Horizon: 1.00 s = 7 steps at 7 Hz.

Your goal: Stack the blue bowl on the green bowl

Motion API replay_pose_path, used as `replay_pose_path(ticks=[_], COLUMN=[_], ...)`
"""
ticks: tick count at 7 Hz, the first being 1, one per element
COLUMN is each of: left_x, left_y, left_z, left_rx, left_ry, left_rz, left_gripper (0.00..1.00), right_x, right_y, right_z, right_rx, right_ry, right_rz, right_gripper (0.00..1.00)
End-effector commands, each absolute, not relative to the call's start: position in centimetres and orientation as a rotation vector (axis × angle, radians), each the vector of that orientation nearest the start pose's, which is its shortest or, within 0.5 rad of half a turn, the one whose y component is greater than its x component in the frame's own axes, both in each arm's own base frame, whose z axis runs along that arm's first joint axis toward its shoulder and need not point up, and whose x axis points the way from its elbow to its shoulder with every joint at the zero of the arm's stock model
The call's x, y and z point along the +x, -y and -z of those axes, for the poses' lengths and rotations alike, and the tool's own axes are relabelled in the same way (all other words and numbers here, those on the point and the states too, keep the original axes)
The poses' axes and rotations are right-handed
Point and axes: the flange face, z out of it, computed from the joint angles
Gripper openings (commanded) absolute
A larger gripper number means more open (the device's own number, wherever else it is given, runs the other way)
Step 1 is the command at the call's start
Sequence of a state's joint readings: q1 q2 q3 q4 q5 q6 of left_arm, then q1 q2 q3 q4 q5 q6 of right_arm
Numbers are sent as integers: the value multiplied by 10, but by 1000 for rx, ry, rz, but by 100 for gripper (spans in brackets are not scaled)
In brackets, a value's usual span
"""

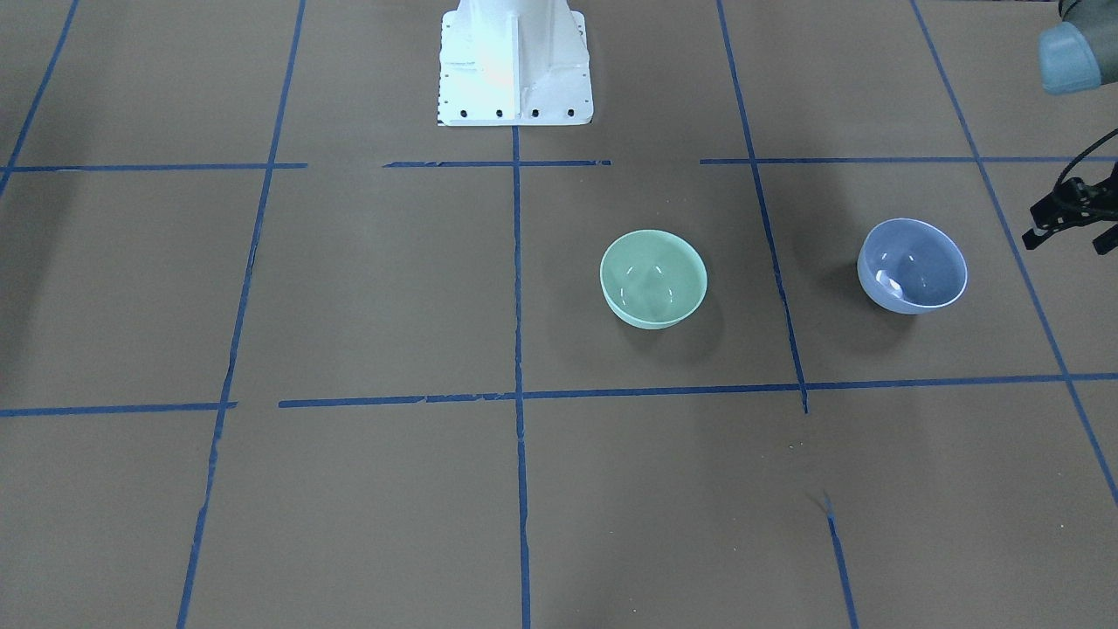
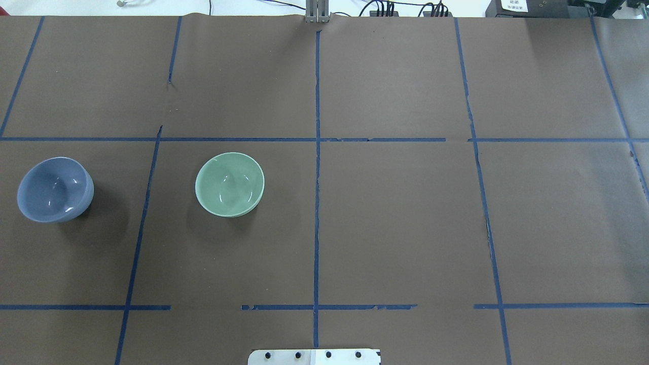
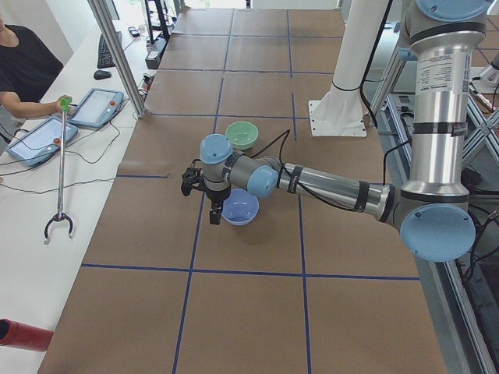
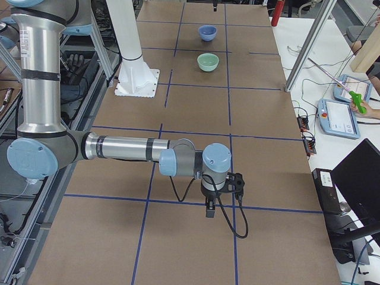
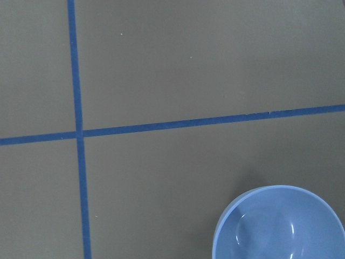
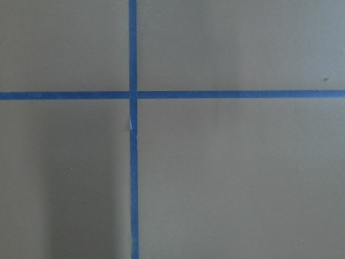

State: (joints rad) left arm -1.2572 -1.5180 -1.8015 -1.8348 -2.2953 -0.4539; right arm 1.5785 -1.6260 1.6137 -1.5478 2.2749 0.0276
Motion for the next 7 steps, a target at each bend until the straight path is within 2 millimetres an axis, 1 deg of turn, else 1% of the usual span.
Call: replay_pose_path(ticks=[1,2,3,4,5,6,7], left_x=[138,156,166,175,177,177,177], left_y=[447,440,435,432,432,432,433], left_z=[-594,-615,-626,-628,-628,-628,-625], left_rx=[148,151,140,129,127,127,134], left_ry=[-878,-892,-892,-891,-891,-891,-894], left_rz=[27,34,25,9,5,4,0], left_gripper=[100,100,100,100,78,41,11], right_x=[72,72,72,72,72,72,72], right_y=[469,469,469,469,469,469,469], right_z=[-667,-667,-667,-667,-666,-667,-667], right_rx=[3,3,3,3,3,3,3], right_ry=[704,704,704,704,706,704,704], right_rz=[-31,-30,-30,-30,-30,-30,-31], right_gripper=[100,100,100,100,100,100,100])
